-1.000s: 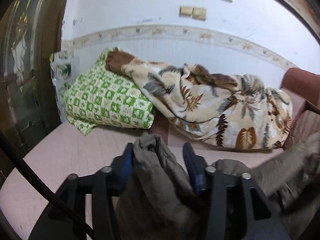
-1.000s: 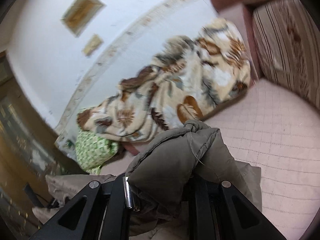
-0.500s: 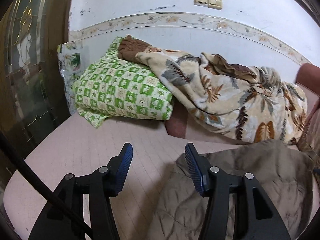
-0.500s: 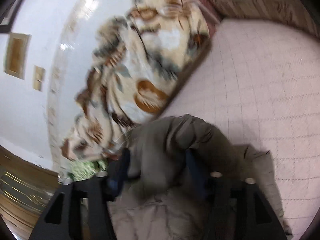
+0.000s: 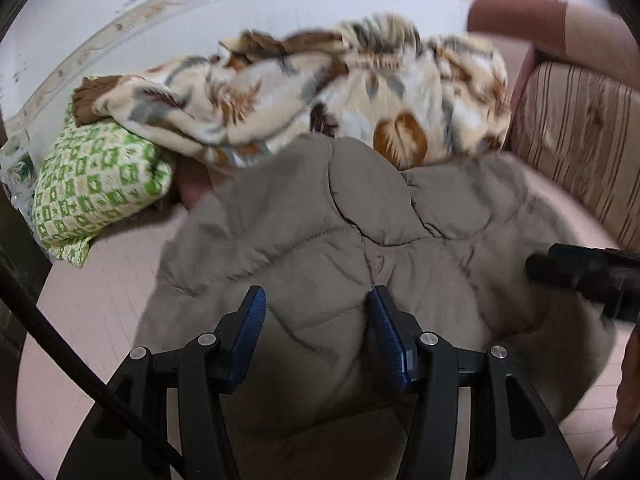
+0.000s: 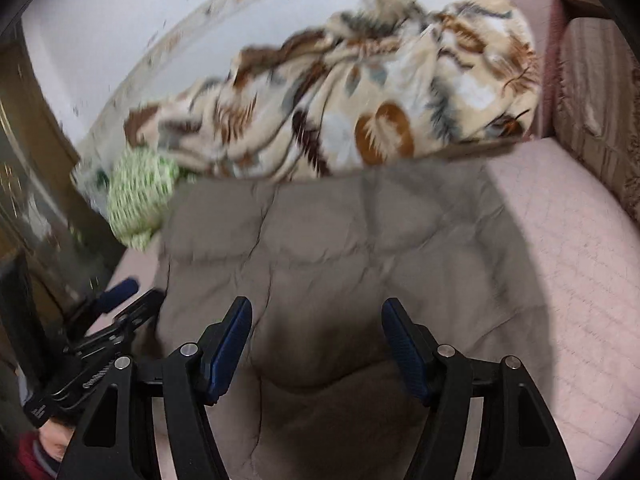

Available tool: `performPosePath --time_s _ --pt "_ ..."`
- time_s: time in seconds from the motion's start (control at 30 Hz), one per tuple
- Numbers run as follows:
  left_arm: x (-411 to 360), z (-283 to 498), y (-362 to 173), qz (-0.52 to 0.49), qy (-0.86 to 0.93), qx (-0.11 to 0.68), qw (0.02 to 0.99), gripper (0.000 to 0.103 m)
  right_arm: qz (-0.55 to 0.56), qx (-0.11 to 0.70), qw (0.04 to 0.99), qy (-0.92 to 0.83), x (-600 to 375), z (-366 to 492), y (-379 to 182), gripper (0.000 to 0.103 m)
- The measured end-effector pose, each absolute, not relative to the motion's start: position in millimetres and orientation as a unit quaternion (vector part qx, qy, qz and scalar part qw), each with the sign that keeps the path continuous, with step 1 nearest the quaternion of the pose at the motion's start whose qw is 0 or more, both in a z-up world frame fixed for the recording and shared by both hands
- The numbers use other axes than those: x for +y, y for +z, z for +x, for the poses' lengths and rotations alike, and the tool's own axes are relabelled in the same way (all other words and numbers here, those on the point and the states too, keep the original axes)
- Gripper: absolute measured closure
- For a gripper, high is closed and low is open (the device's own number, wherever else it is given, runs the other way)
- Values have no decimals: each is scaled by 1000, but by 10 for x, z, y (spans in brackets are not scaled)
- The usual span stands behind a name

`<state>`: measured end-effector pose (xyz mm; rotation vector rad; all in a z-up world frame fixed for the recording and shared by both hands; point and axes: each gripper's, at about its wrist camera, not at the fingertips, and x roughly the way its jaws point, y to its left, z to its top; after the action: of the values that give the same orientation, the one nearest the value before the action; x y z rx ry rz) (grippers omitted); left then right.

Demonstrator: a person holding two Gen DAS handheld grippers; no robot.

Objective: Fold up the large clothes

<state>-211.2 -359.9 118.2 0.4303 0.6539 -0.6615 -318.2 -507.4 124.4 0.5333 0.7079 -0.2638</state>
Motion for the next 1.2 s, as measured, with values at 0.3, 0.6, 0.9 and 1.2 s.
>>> performPosePath --time_s 0.3,0.6,0.9,1.2 --pt "-3797 -1707 564 216 -302 385 845 45 188 434 863 -177 -5174 -2815 573 35" --pt "-3776 -1698 554 199 -298 386 850 43 187 460 847 -190 -5258 -2683 424 34" --pt "-2686 -2391 1012 160 -287 314 891 43 203 347 897 -182 -4821 -3704 1040 34" --pt "-2290 -2248 711 138 -256 342 893 41 182 358 895 -195 -4641 -3629 882 34"
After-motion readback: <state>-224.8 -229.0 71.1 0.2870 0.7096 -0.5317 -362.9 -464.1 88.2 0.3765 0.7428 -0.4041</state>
